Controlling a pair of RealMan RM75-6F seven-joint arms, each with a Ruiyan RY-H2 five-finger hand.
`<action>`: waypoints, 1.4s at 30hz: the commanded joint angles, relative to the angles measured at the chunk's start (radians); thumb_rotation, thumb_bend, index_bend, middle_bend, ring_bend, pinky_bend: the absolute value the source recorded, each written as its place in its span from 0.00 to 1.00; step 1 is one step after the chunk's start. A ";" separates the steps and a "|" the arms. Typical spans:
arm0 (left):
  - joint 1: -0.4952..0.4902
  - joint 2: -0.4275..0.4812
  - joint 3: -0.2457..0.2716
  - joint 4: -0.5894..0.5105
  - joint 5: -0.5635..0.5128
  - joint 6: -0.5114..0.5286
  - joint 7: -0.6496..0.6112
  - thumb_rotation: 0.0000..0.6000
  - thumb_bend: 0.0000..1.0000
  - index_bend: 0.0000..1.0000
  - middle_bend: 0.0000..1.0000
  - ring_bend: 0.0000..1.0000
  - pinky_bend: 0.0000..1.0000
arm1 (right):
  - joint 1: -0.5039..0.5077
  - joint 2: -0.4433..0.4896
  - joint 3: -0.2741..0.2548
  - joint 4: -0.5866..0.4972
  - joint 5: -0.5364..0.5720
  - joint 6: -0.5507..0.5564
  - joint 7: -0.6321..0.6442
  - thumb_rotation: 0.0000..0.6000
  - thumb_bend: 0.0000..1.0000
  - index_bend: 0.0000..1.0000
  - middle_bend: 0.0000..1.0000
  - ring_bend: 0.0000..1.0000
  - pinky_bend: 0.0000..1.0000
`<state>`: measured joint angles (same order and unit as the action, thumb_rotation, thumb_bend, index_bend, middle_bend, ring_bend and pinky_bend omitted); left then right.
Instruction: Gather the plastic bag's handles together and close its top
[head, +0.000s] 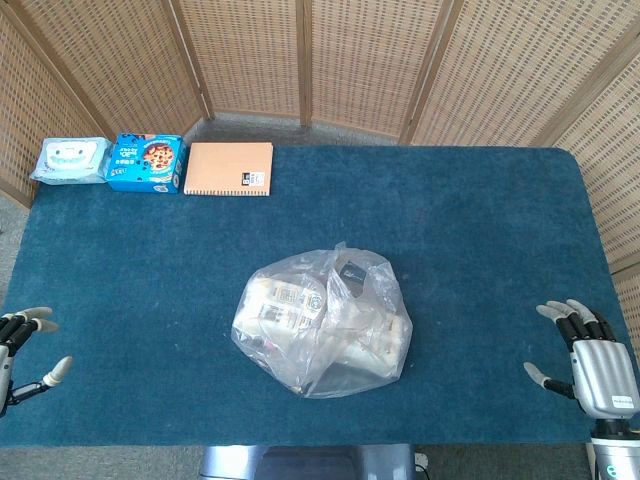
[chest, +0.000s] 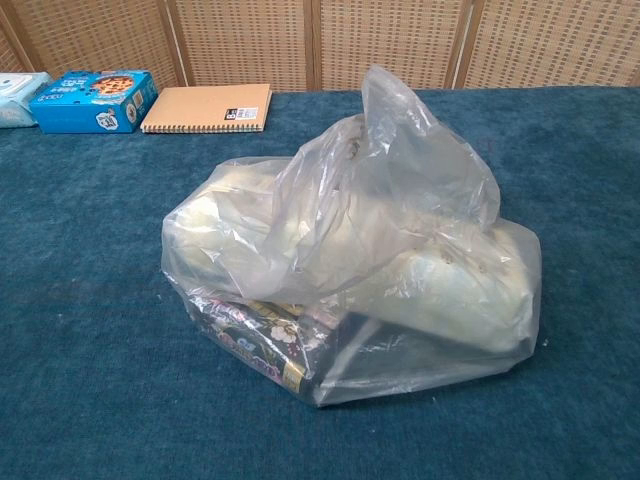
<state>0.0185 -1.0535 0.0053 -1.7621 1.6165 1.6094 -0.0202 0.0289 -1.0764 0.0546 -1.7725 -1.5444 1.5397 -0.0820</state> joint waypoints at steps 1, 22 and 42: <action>-0.012 -0.001 0.005 -0.004 -0.008 -0.030 -0.007 0.00 0.18 0.39 0.30 0.28 0.26 | 0.001 -0.003 -0.001 0.004 0.004 -0.005 0.002 0.91 0.19 0.24 0.23 0.17 0.16; -0.272 0.123 -0.040 -0.133 -0.044 -0.411 -0.360 0.00 0.16 0.39 0.30 0.28 0.26 | -0.015 0.005 -0.004 0.025 0.009 0.011 0.035 0.91 0.19 0.24 0.23 0.17 0.16; -0.687 -0.015 -0.178 -0.129 -0.185 -0.849 -0.384 0.00 0.16 0.39 0.30 0.28 0.26 | -0.030 0.004 0.004 0.060 0.033 0.023 0.076 0.91 0.19 0.24 0.23 0.17 0.16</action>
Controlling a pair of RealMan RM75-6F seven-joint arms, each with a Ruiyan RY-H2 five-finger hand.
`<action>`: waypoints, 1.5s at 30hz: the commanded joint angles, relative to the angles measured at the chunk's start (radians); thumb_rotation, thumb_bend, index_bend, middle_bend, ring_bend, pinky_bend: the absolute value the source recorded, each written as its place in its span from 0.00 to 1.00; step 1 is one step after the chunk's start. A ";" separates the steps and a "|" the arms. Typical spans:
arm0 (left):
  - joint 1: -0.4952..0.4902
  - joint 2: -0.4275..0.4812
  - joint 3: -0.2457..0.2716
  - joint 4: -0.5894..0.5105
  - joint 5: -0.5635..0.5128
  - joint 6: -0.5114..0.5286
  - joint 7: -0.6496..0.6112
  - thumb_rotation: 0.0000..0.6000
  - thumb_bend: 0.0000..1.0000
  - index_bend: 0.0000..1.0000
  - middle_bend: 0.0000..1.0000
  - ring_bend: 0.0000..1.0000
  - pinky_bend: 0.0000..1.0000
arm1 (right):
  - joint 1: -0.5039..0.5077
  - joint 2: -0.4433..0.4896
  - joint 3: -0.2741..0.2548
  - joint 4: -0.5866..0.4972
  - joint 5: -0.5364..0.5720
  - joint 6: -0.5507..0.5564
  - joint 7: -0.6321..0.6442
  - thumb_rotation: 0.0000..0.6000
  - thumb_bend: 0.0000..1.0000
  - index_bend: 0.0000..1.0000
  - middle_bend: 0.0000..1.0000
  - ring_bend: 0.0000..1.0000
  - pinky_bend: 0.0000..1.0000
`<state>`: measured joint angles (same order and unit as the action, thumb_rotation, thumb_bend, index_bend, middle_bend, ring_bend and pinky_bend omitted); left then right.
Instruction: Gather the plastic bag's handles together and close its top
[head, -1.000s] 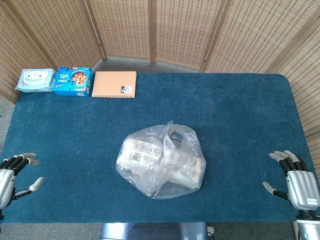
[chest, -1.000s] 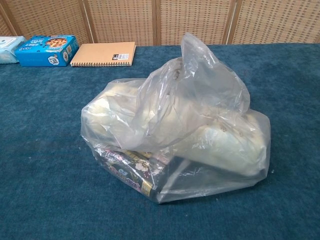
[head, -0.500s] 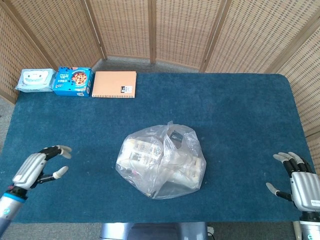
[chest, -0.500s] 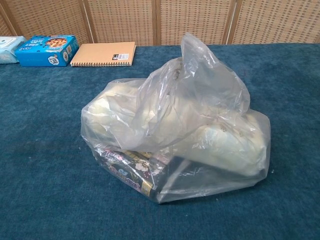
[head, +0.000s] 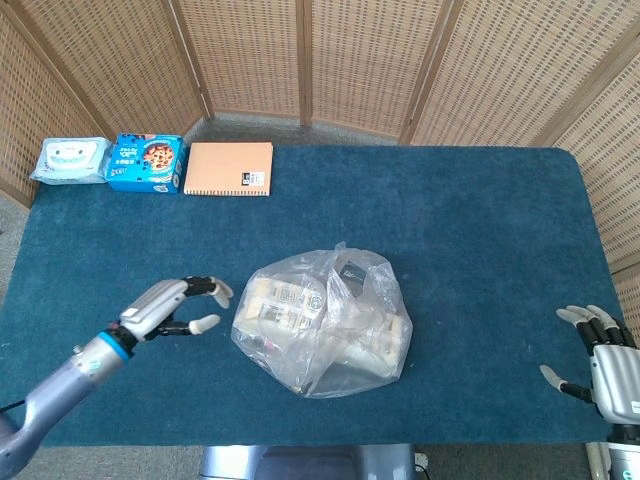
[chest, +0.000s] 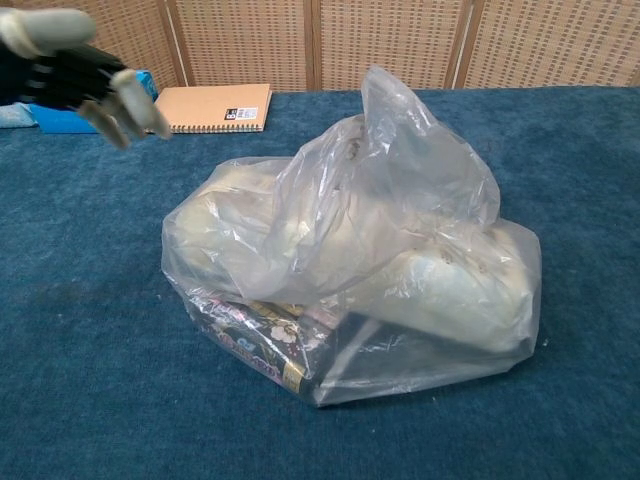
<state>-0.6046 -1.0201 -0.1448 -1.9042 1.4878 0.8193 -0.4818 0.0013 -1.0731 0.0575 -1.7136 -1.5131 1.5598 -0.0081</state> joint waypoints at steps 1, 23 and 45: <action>-0.078 -0.059 -0.033 0.016 -0.070 -0.068 0.101 0.00 0.16 0.39 0.30 0.28 0.26 | -0.004 0.002 0.001 0.002 0.002 0.005 0.004 0.91 0.19 0.24 0.23 0.17 0.16; -0.264 -0.260 -0.046 0.020 -0.346 -0.146 0.403 0.00 0.15 0.39 0.30 0.28 0.22 | -0.039 0.019 0.000 0.020 -0.011 0.053 0.053 0.91 0.19 0.24 0.23 0.17 0.16; -0.374 -0.414 -0.048 0.068 -0.497 -0.148 0.469 0.00 0.15 0.39 0.30 0.28 0.22 | -0.064 0.019 0.006 0.061 0.001 0.077 0.110 0.90 0.19 0.24 0.23 0.17 0.16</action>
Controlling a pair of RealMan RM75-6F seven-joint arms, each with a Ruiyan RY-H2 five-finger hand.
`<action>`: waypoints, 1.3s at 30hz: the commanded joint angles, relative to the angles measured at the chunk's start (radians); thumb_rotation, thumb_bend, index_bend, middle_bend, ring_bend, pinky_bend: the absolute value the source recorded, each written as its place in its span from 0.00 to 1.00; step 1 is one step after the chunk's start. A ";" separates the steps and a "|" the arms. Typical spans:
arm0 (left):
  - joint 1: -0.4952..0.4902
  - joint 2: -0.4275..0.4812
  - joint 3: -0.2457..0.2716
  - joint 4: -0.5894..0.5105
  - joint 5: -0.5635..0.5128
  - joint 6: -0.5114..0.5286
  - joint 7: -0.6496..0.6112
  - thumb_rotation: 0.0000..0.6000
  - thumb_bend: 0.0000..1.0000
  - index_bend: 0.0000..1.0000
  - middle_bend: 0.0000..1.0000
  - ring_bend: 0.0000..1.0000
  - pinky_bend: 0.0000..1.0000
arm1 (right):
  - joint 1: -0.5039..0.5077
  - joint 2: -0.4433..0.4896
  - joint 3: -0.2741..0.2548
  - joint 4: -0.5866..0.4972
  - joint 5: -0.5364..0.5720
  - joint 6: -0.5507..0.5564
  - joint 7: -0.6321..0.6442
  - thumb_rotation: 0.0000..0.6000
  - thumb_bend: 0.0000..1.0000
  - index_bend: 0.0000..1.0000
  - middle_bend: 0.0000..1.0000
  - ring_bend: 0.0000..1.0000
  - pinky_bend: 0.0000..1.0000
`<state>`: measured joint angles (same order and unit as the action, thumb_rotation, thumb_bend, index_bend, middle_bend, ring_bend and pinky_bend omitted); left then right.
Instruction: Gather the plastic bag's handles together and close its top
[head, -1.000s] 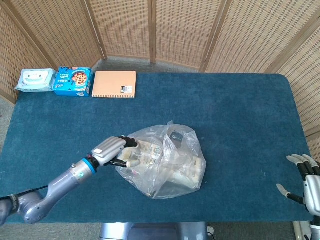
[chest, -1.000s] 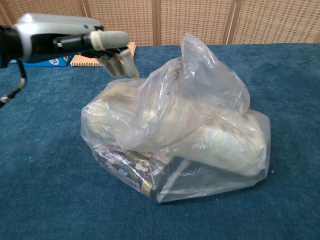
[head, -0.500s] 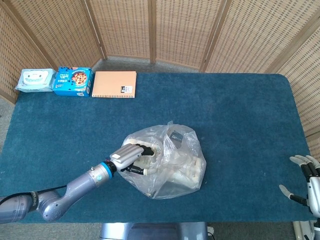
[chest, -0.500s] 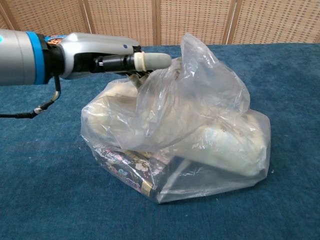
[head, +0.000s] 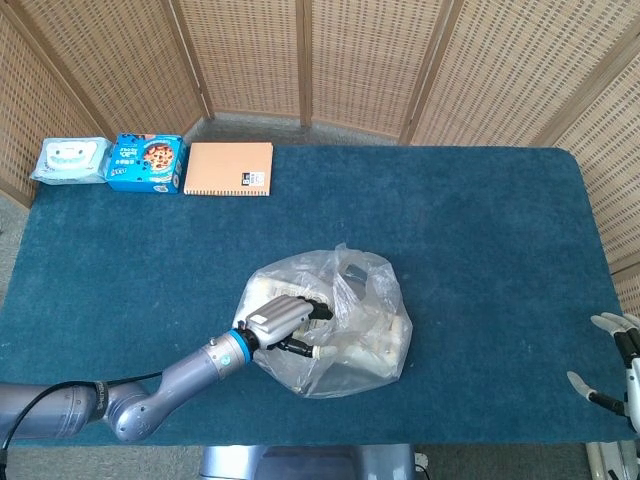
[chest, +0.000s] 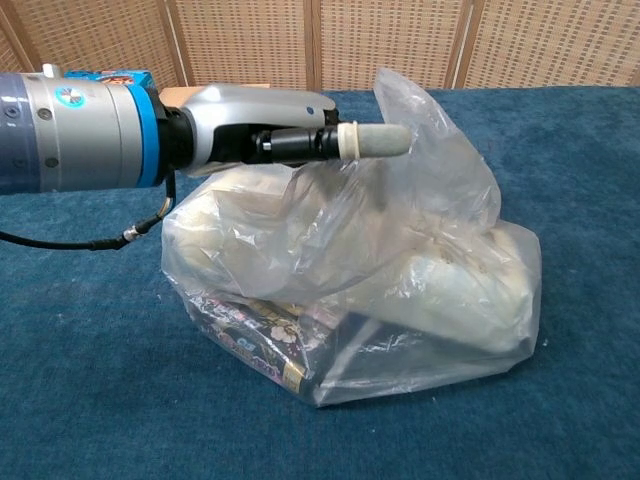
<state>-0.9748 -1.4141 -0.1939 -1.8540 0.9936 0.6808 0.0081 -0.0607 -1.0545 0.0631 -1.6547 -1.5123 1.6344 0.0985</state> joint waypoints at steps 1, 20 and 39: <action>-0.001 -0.030 -0.002 0.024 0.001 -0.006 -0.033 0.00 0.15 0.39 0.30 0.28 0.22 | -0.003 0.000 0.001 0.003 0.000 0.004 0.005 0.90 0.19 0.24 0.23 0.17 0.16; 0.203 -0.161 -0.029 0.168 0.308 0.287 -0.440 0.00 0.15 0.38 0.30 0.24 0.19 | -0.005 0.002 0.006 0.006 -0.001 0.002 0.008 0.91 0.19 0.24 0.23 0.17 0.16; 0.311 -0.181 -0.066 0.188 0.380 0.447 -0.774 0.00 0.14 0.38 0.30 0.24 0.22 | -0.014 0.013 0.007 -0.025 -0.014 0.020 -0.019 0.91 0.19 0.23 0.23 0.17 0.16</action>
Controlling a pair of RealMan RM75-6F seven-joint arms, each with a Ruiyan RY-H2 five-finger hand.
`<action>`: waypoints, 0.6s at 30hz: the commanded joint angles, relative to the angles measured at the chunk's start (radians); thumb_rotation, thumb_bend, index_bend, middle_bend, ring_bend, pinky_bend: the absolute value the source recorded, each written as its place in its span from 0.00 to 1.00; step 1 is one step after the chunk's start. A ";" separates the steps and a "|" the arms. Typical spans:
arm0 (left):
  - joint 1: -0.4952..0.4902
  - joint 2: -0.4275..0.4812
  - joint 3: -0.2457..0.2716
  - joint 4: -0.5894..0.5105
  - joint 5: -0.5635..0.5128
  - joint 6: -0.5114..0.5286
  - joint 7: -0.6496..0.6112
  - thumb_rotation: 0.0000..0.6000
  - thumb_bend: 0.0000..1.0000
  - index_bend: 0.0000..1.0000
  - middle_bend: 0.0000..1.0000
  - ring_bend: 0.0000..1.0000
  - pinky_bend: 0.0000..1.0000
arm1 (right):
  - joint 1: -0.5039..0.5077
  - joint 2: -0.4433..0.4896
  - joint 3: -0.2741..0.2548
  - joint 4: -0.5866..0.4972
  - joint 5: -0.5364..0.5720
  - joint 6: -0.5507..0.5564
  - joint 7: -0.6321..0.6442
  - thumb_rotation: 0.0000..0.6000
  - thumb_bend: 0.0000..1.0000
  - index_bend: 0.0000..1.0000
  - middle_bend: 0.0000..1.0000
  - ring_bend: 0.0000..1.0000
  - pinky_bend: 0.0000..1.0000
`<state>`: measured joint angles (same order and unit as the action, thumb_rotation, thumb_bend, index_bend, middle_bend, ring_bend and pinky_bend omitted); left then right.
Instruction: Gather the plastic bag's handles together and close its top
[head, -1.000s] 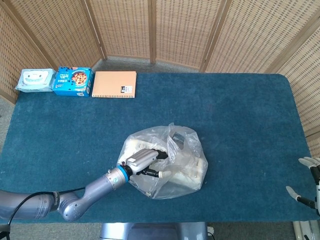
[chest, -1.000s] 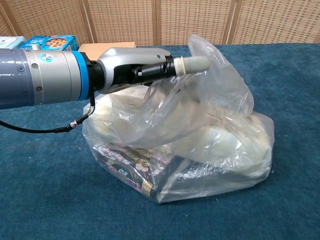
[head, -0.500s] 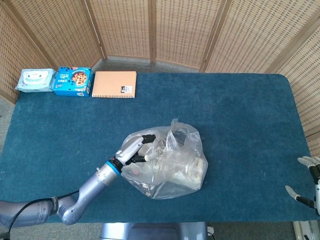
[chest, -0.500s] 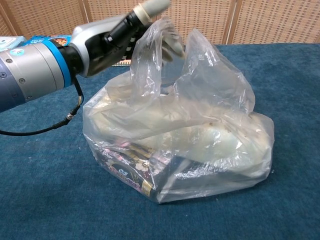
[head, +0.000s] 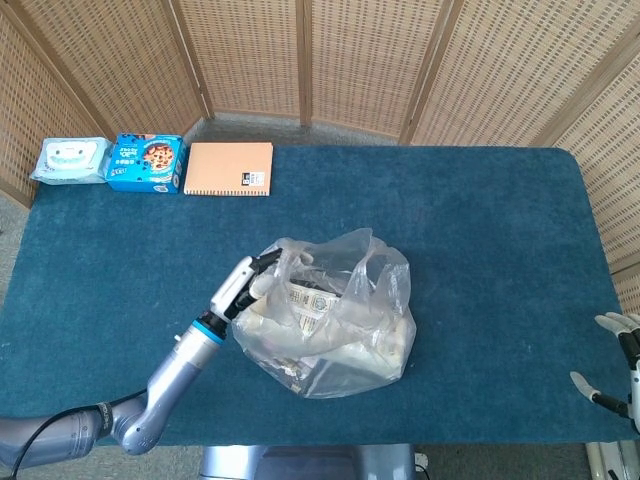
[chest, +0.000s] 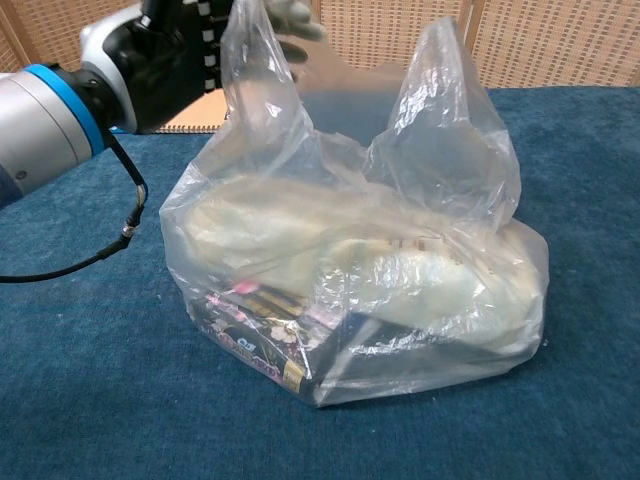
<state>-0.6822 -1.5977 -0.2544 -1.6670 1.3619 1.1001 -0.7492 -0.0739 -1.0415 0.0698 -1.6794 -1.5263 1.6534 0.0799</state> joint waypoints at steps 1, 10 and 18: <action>0.027 0.003 -0.007 -0.002 0.011 0.038 -0.029 0.00 0.14 0.38 0.30 0.24 0.23 | -0.001 0.001 0.000 -0.001 0.000 0.001 -0.001 0.91 0.19 0.23 0.23 0.17 0.16; 0.074 0.037 -0.040 -0.072 -0.054 0.025 -0.244 0.00 0.15 0.38 0.30 0.24 0.31 | 0.001 0.003 0.001 -0.007 -0.004 -0.001 -0.004 0.91 0.19 0.23 0.23 0.17 0.16; 0.078 0.092 -0.070 -0.111 -0.090 -0.086 -0.446 0.00 0.15 0.38 0.30 0.26 0.40 | -0.001 0.012 0.002 -0.023 -0.014 0.010 -0.014 0.91 0.19 0.23 0.23 0.17 0.16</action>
<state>-0.6091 -1.5228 -0.3132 -1.7666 1.2798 1.0373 -1.1674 -0.0751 -1.0295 0.0714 -1.7027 -1.5404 1.6629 0.0658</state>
